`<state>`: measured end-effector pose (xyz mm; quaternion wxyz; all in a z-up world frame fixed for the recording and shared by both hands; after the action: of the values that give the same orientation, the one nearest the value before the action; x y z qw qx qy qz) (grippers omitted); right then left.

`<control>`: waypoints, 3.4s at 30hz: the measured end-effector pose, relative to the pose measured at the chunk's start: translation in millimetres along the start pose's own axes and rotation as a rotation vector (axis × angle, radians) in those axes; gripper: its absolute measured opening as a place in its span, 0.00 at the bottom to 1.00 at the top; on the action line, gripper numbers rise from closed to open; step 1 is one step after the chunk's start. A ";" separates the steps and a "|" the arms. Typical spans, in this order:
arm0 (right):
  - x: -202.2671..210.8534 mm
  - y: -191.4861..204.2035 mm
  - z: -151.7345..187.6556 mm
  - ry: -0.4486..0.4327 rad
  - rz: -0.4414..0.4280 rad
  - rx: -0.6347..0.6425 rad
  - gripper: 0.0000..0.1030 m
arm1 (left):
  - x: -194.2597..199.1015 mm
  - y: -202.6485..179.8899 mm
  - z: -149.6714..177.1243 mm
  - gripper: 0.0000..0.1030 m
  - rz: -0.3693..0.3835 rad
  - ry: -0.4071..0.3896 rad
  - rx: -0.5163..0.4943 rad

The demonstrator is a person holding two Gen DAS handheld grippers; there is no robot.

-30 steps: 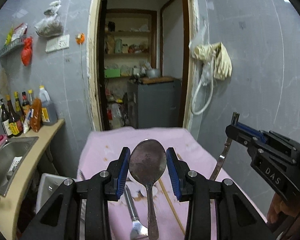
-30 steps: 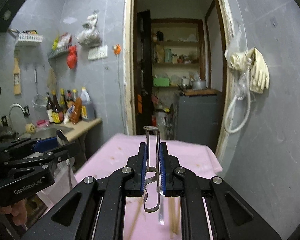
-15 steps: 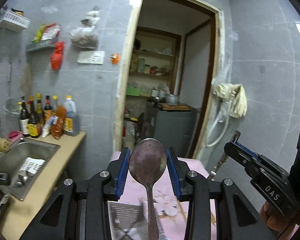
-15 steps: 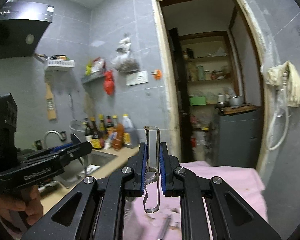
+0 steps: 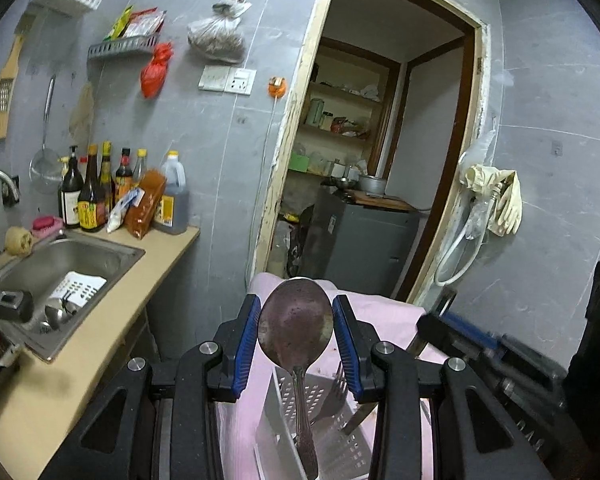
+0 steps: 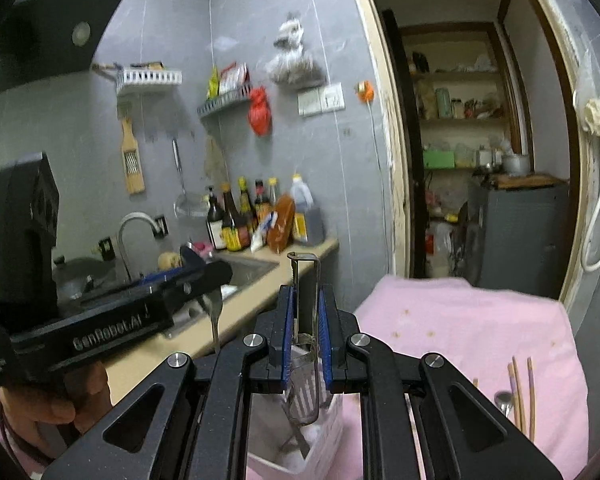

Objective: Organize utensils
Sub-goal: 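Open both grippers to drop the peeler and spoon into the caddy, then move both tools back over the chopsticks and spoon on the cloth, then close the left gripper on a bamboo chopstick while the right grasps a purple-tipped chopstick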

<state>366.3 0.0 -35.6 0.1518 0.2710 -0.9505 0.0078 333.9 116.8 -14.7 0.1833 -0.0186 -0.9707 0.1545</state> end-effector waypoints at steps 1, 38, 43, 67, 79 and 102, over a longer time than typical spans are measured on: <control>-3.6 0.5 5.9 0.016 -0.001 -0.001 0.11 | -2.9 1.7 2.0 0.34 0.002 0.002 0.004; 41.0 -58.5 13.0 0.032 0.228 -0.049 0.62 | -8.9 -3.0 24.3 0.54 -0.012 0.057 -0.030; 66.4 -96.9 1.5 0.007 0.368 -0.037 0.86 | -12.1 -32.2 18.6 0.77 -0.020 0.026 -0.082; 108.8 -257.1 17.5 0.084 0.626 0.039 0.93 | -84.5 -161.7 56.0 0.95 -0.049 0.031 -0.276; 58.8 -305.7 63.8 0.133 0.549 0.025 0.93 | -143.6 -172.1 97.5 0.95 -0.119 0.088 -0.297; -46.3 -346.9 168.6 0.311 0.326 -0.115 0.74 | -245.5 -152.6 194.7 0.93 -0.141 0.343 -0.211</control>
<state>535.3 -288.5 -233.4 0.3083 0.1003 -0.9458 0.0196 495.4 -108.3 -226.2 0.3533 0.0042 -0.9349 0.0333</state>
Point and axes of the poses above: each gripper's, at about its wrist camera, not at the fingertips, and x roughly against the way its jaws point, y to its left, z to its underside, the point moved 10 cm from there along -x, roughly the way its jaws point, and after that the axes turned 5 degrees about x, right-handed, at the moved point
